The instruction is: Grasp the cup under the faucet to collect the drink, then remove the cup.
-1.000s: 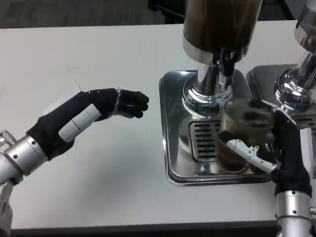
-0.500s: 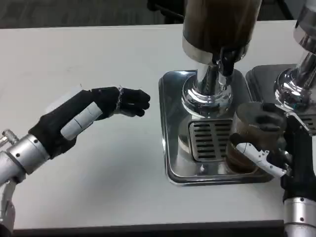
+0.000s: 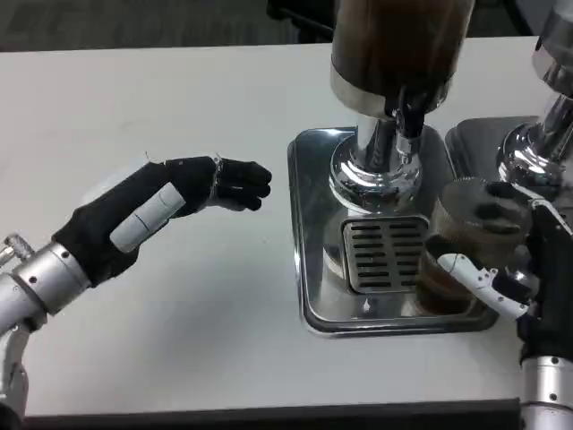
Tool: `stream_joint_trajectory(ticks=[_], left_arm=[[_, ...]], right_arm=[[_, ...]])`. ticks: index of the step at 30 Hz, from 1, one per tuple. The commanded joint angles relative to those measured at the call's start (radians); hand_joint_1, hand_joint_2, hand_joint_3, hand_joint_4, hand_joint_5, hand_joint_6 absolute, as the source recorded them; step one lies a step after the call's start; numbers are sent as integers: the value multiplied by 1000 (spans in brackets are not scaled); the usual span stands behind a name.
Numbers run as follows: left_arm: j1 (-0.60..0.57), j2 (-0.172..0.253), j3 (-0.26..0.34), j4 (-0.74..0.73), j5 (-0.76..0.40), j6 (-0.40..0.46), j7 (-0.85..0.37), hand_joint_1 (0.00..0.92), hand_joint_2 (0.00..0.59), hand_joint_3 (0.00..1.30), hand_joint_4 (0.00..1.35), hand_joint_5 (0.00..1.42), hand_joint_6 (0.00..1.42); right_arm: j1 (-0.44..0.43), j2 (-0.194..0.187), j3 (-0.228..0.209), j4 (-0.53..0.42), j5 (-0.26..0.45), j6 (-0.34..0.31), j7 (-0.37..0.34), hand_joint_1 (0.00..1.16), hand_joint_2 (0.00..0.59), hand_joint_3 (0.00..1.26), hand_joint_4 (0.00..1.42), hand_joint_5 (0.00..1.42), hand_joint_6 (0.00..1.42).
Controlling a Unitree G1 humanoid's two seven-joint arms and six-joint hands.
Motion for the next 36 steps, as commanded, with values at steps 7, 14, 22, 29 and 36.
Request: stream_joint_trajectory(ticks=[7, 14, 22, 29, 36], left_arm=[[-32, 3, -1, 27, 11, -26, 5, 0, 75, 411, 361, 365, 316], [-37, 0, -5, 40, 14, -39, 5, 0, 75, 417, 365, 365, 317], [-36, -9, -12, 36, 19, -56, 4, 0, 75, 418, 366, 365, 317], [-26, -18, -20, 23, 21, -67, 4, 0, 75, 418, 366, 365, 317], [-8, -19, -28, -1, 20, -87, 6, 0, 75, 413, 354, 358, 307]], right_arm=[[-14, 1, -21, -59, -6, -24, -43, 993, 125, 601, 746, 984, 1388], [-12, -3, -26, -79, -10, -24, -48, 993, 125, 611, 766, 985, 1401], [2, -6, -32, -136, -13, -12, -41, 993, 118, 617, 769, 996, 1405], [57, -7, -38, -238, -4, 10, -19, 1001, 119, 631, 793, 1007, 1405], [109, -4, -44, -336, 6, 37, 13, 997, 117, 638, 796, 1008, 1417]])
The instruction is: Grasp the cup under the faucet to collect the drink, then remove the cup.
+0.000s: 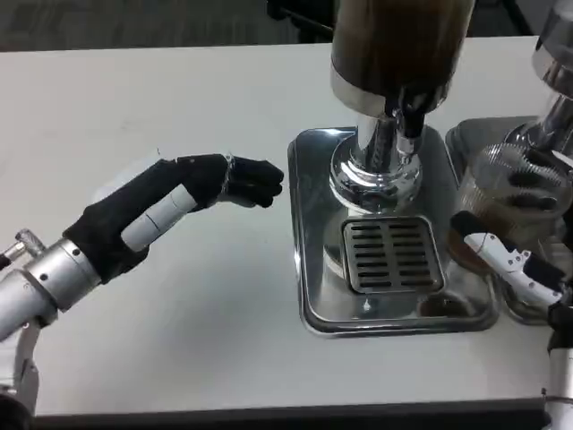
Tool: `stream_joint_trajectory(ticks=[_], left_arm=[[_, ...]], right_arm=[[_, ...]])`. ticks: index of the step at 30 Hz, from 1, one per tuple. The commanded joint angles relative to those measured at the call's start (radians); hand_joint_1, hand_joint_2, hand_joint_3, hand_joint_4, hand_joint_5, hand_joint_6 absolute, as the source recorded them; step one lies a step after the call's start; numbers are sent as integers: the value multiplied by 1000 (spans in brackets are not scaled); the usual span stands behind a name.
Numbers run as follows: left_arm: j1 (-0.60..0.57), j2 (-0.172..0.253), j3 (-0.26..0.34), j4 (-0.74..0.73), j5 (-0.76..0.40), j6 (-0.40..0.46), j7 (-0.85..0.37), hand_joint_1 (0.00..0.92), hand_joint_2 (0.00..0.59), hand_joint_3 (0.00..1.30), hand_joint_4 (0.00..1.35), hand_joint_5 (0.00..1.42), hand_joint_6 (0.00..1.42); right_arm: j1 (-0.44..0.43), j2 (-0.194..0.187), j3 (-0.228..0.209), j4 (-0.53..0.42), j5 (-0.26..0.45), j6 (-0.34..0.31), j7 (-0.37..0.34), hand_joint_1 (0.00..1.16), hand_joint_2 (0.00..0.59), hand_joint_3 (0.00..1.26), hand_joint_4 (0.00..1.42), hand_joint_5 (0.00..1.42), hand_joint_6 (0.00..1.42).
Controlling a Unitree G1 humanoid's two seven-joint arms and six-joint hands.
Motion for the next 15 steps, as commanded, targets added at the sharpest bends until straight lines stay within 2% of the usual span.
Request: stream_joint_trajectory(ticks=[1, 8, 15], left_arm=[[18, -2, -13, -37, 16, -30, 6, 0, 75, 411, 353, 356, 306], [40, 2, -23, -94, 15, -56, 16, 0, 75, 390, 310, 329, 296], [89, 24, -31, -225, 32, -134, 48, 0, 75, 313, 190, 216, 226]], right_arm=[[23, -2, -16, -87, 22, 5, 19, 997, 116, 638, 796, 1008, 1418], [61, 0, -18, -177, 32, 31, 66, 998, 108, 652, 808, 1019, 1421], [100, 7, -15, -259, 40, 53, 113, 998, 108, 654, 823, 1019, 1420]])
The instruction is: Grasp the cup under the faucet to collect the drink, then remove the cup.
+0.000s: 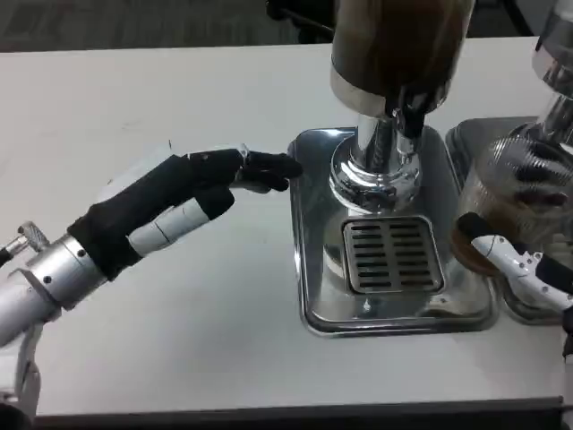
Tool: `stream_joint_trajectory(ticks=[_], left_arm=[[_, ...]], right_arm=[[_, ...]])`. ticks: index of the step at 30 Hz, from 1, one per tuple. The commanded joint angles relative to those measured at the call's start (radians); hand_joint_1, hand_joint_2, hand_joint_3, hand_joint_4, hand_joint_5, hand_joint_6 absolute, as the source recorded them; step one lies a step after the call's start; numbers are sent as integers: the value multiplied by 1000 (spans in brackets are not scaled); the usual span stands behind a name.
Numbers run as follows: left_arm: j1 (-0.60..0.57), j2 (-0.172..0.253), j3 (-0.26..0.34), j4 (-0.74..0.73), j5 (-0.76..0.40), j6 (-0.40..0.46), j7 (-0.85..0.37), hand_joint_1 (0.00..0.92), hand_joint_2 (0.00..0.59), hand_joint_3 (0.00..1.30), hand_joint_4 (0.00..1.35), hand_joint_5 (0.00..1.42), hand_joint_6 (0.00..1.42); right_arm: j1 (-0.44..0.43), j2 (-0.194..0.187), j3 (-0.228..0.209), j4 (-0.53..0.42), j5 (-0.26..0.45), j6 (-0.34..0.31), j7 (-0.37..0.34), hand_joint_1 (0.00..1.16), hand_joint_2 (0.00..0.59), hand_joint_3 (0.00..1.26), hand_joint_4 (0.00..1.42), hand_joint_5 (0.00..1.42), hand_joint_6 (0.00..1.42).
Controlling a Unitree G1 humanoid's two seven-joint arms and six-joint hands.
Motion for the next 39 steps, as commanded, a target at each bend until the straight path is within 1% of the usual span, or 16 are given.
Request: stream_joint_trajectory(ticks=[1, 2, 7, 11, 13, 16, 18, 21, 26, 32, 38, 39], left_arm=[[43, 27, -6, -101, 27, -66, 29, 0, 75, 301, 170, 202, 218], [52, 34, -5, -127, 33, -79, 36, 0, 66, 291, 147, 173, 205], [90, 69, -5, -224, 53, -115, 64, 0, 52, 265, 97, 122, 161], [110, 96, -7, -263, 69, -133, 86, 0, 50, 236, 53, 77, 133], [118, 108, -8, -277, 81, -145, 99, 0, 39, 222, 31, 44, 94], [131, 133, 0, -311, 136, -190, 129, 0, 35, 205, 1, 6, 41], [141, 149, 1, -333, 166, -213, 152, 0, 34, 201, 0, 0, 34], [166, 171, -5, -374, 176, -234, 170, 0, 29, 163, 0, 0, 11], [212, 209, -18, -448, 166, -250, 174, 0, 13, 130, 0, 0, 0], [274, 247, -32, -509, 154, -268, 175, 0, 16, 126, 0, 0, 0], [319, 273, -28, -545, 140, -307, 195, 0, 18, 120, 0, 0, 0], [329, 280, -19, -553, 140, -325, 201, 0, 19, 119, 0, 0, 0]], right_arm=[[18, 9, -2, -87, 24, 4, 25, 999, 108, 654, 823, 1019, 1420], [23, 11, -2, -97, 26, 7, 31, 1001, 108, 654, 823, 1019, 1420], [46, 20, 6, -148, 29, 23, 61, 1007, 109, 661, 824, 1009, 1404], [64, 28, 10, -188, 32, 36, 80, 1013, 111, 662, 824, 1008, 1403], [72, 31, 11, -205, 35, 43, 90, 1016, 111, 663, 824, 1008, 1403], [86, 34, 13, -234, 34, 50, 105, 1018, 111, 666, 824, 1008, 1403], [98, 35, 12, -258, 37, 55, 117, 1020, 112, 667, 824, 1008, 1403], [113, 37, 8, -295, 48, 64, 133, 1022, 112, 673, 832, 1008, 1403], [144, 38, 10, -351, 62, 79, 159, 1024, 112, 677, 834, 1018, 1403], [181, 43, 19, -396, 73, 92, 189, 1027, 98, 688, 834, 1025, 1403], [202, 47, 30, -434, 88, 102, 217, 1020, 101, 692, 834, 1035, 1418], [204, 48, 31, -438, 90, 104, 220, 1017, 101, 692, 842, 1036, 1420]])
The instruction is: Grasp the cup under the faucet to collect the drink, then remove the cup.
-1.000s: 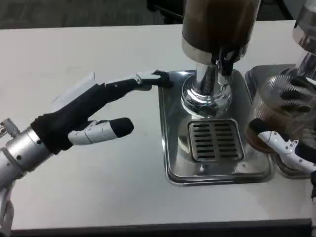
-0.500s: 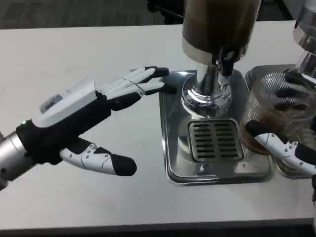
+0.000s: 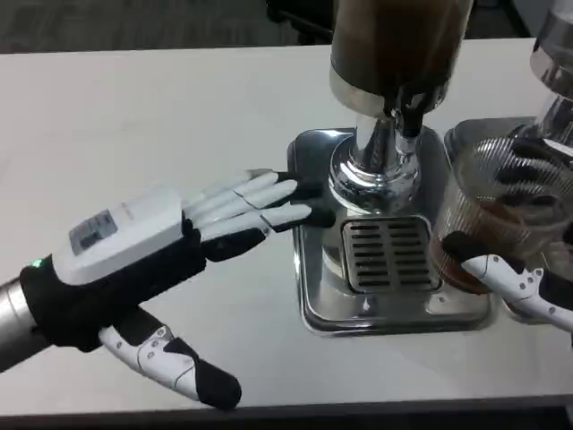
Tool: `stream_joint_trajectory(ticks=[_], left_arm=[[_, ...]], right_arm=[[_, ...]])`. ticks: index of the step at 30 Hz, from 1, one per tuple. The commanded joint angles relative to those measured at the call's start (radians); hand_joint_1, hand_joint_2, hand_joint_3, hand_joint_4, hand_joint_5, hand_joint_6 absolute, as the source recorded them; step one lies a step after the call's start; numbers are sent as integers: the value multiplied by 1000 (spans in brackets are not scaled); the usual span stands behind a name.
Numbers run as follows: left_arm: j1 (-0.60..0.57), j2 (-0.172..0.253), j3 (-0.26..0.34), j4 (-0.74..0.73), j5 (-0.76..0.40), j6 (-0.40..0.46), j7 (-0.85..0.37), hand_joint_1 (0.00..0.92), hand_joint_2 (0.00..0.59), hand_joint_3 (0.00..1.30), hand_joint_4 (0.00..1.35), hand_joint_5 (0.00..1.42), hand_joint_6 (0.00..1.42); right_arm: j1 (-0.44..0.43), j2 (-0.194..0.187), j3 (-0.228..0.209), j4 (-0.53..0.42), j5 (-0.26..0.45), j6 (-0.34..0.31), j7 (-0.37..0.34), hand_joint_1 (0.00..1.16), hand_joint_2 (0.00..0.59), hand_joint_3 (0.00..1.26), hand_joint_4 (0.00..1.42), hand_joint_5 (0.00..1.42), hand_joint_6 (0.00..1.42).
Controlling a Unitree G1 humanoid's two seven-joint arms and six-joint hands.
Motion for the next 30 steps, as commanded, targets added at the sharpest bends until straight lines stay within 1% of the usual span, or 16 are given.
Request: stream_joint_trajectory(ticks=[1, 3, 7, 11, 21, 23, 30], left_arm=[[36, 40, 16, -37, -12, -59, 33, 0, 19, 118, 0, 0, 0], [50, 55, 23, -46, -18, -77, 40, 0, 19, 117, 0, 0, 0], [73, 90, 31, -58, -41, -83, 49, 0, 22, 121, 0, 0, 0], [88, 112, 35, -71, -60, -85, 55, 0, 18, 123, 0, 0, 0], [88, 121, 28, -67, -59, -90, 55, 0, 12, 120, 0, 0, 5], [91, 118, 34, -64, -46, -101, 58, 0, 0, 110, 0, 0, 7], [85, 120, 50, -65, -5, -114, 76, 0, 0, 96, 0, 0, 0]], right_arm=[[12, 8, 7, -61, 24, -6, 12, 1016, 101, 692, 844, 1036, 1420], [18, 9, 10, -73, 25, 0, 17, 1015, 101, 694, 845, 1036, 1420], [25, 13, 13, -83, 26, 3, 20, 1013, 102, 706, 845, 1036, 1420], [30, 11, 15, -82, 27, 2, 26, 1012, 102, 711, 849, 1036, 1420], [36, 10, 16, -84, 28, -2, 40, 1012, 102, 721, 859, 1048, 1424], [33, 8, 14, -80, 28, -5, 39, 1011, 102, 723, 862, 1048, 1424], [19, 0, 4, -54, 42, -20, 41, 1011, 102, 736, 863, 1048, 1424]])
